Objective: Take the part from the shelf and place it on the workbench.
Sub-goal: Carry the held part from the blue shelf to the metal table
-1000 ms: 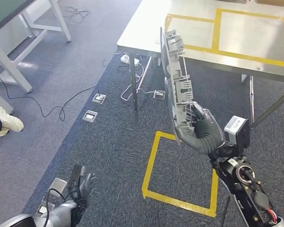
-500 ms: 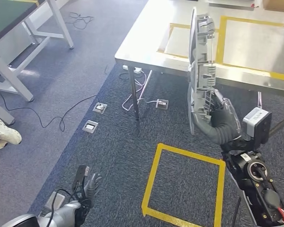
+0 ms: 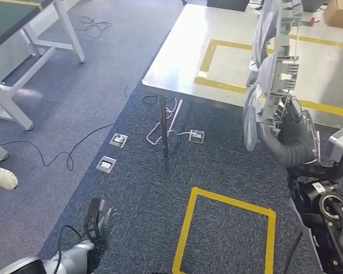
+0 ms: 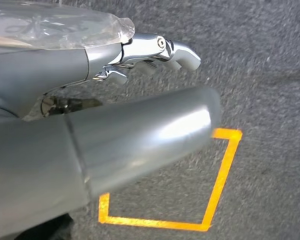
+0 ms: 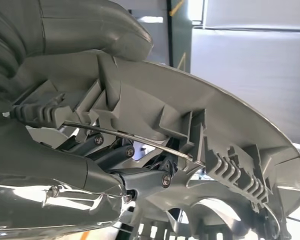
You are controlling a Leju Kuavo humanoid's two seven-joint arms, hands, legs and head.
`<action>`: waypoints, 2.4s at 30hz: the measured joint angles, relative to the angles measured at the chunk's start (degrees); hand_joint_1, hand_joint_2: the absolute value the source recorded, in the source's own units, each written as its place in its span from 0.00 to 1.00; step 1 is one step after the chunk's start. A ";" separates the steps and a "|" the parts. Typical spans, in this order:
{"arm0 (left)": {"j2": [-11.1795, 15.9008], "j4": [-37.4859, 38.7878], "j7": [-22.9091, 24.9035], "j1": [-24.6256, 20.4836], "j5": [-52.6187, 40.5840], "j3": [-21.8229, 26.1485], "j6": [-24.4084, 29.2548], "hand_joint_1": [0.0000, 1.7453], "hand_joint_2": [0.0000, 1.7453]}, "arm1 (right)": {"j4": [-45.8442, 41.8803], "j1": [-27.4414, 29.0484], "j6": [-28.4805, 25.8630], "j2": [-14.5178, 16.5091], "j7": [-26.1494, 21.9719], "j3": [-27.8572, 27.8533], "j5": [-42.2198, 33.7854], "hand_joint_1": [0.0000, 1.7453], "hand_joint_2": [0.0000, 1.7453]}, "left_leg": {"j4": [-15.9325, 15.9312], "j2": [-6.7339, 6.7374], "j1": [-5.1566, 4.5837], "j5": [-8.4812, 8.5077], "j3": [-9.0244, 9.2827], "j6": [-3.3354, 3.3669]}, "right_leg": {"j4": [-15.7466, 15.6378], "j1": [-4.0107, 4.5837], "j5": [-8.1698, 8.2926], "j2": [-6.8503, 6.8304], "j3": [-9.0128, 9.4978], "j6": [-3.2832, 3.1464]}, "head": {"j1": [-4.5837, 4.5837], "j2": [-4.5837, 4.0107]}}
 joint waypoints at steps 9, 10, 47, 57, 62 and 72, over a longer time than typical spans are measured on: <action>-0.32 0.04 -0.08 0.13 0.26 0.00 0.40 0.00 0.00 | -1.42 0.87 -6.09 -1.07 -3.14 -5.01 0.61 1.00 1.00 | 0.01 -1.13 -1.12 -4.60 5.45 -0.59 | -14.91 1.65 11.60 -0.09 -1.10 -2.51 | 0.33 0.00; -0.28 0.04 -0.13 0.12 0.26 0.00 0.44 0.00 0.00 | -1.69 0.86 -6.59 -1.07 -3.16 -5.49 0.74 1.00 1.00 | -0.02 -1.14 -1.13 -4.81 5.64 -0.84 | -15.00 1.60 11.42 -0.10 -0.46 -2.72 | 0.30 0.00; -1.10 0.09 0.74 -1.00 -1.35 -0.02 -0.12 0.00 0.00 | -6.22 2.33 -15.36 -4.19 0.86 -12.55 3.79 1.00 1.00 | 17.50 -0.54 -0.68 -11.44 -3.42 -2.14 | -15.10 0.54 7.24 0.05 4.12 -3.37 | -0.40 0.00; -0.27 0.09 0.68 -0.75 -1.27 -0.02 -0.03 0.00 0.00 | -6.21 2.51 -15.32 -4.22 1.17 -12.49 3.76 1.00 1.00 | -2.58 -1.55 -3.04 1.81 -0.55 1.95 | -13.63 1.29 2.64 0.88 11.00 -2.32 | -0.59 0.00; -0.61 0.09 0.61 -0.84 -1.34 -0.02 -0.03 0.00 0.00 | -6.22 2.24 -15.35 -4.45 1.18 -12.50 3.80 1.00 1.00 | -3.01 -1.25 -2.39 -0.11 3.22 2.00 | 0.02 0.78 -2.65 0.18 2.03 -0.81 | -0.46 0.00; -0.92 0.11 0.46 -0.81 -1.31 -0.02 -0.02 0.00 0.00 | -6.21 2.40 -15.45 -4.96 1.33 -12.46 3.80 1.00 1.00 | -0.86 -1.56 -1.41 -6.92 9.04 -0.86 | -14.45 0.13 9.90 -0.55 0.52 -1.77 | 0.09 0.00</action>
